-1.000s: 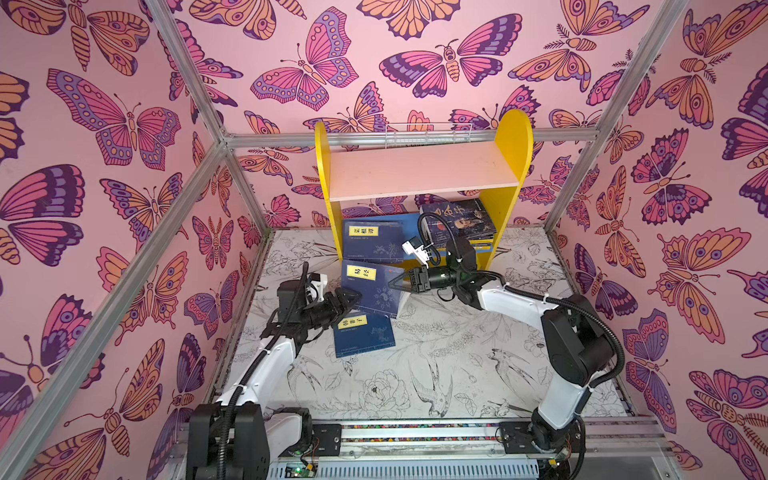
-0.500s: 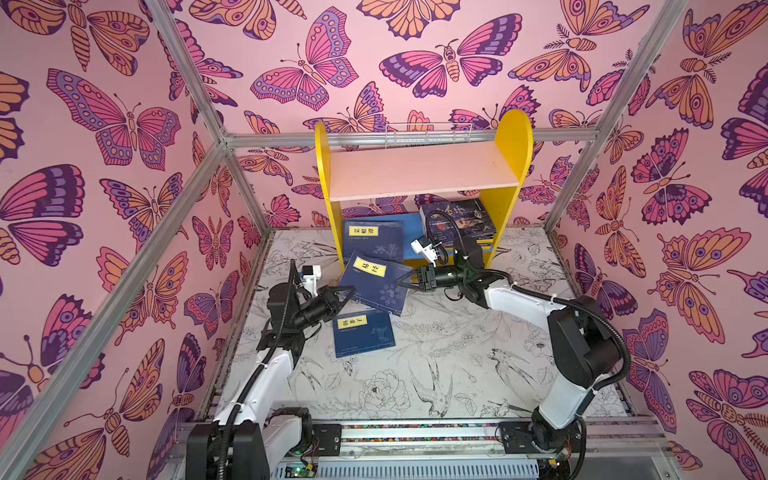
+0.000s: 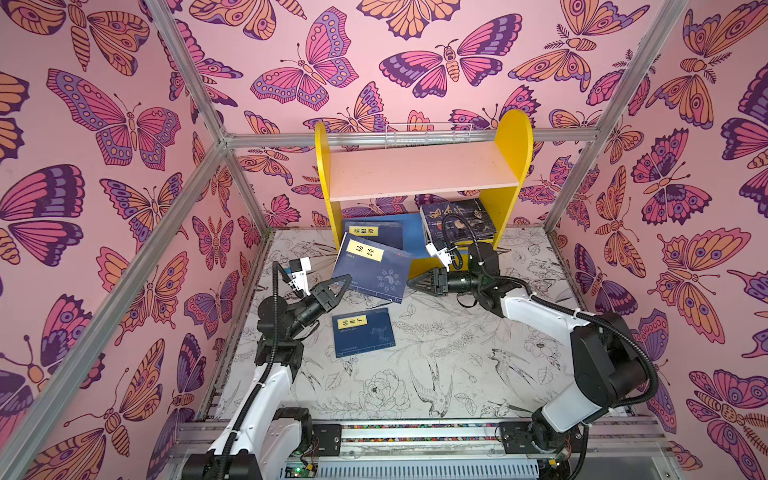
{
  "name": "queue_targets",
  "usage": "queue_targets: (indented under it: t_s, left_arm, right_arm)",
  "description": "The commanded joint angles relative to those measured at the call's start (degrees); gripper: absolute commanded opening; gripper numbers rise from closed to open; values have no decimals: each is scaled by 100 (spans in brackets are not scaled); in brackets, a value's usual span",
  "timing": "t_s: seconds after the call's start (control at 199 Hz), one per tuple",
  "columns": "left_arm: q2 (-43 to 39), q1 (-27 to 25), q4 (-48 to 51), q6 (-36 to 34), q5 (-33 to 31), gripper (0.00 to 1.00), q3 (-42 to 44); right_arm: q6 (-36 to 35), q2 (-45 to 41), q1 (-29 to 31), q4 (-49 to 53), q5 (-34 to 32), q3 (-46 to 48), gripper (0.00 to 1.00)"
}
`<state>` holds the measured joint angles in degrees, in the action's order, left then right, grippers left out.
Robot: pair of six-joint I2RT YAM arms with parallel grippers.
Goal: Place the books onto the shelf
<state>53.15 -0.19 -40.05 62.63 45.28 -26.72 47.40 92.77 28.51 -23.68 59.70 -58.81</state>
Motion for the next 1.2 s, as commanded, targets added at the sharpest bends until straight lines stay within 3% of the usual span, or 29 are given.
queue_targets:
  t_s: [0.0,0.095,0.246,0.396,0.788,0.808,0.868,0.954,1.119,1.199]
  left_arm:
    - [-76,-24,-743,100,-434,0,79]
    - [-93,-34,-817,100,-519,0,81]
    - [-169,-66,-870,84,-640,0,142]
    - [-207,-118,-872,74,-660,0,183]
    - [-103,-478,-436,-305,-1012,0,334]
    - [-103,-497,-390,-319,-1033,2,339]
    - [-106,-520,-236,-347,-1104,26,370]
    - [-159,-524,157,-357,-1262,52,387]
    - [-508,-511,1500,-660,-2049,58,282]
    - [-775,-490,2508,-831,-2735,59,191]
  right_arm:
    - [4,-136,262,-308,423,-161,62]
    - [-46,-19,348,-217,471,-346,61]
    - [683,242,390,-1303,568,-428,57]
    - [924,384,398,-1627,456,-576,51]
    - [1588,546,383,-2301,-672,-932,3]
    - [1634,553,368,-2377,-734,-931,2]
    - [1831,554,323,-2615,-913,-907,0]
    - [2029,557,181,-2864,-1067,-839,0]
    - [1791,635,-70,-2474,-983,-966,0]
    - [1221,711,-140,-1552,-880,-1214,0]
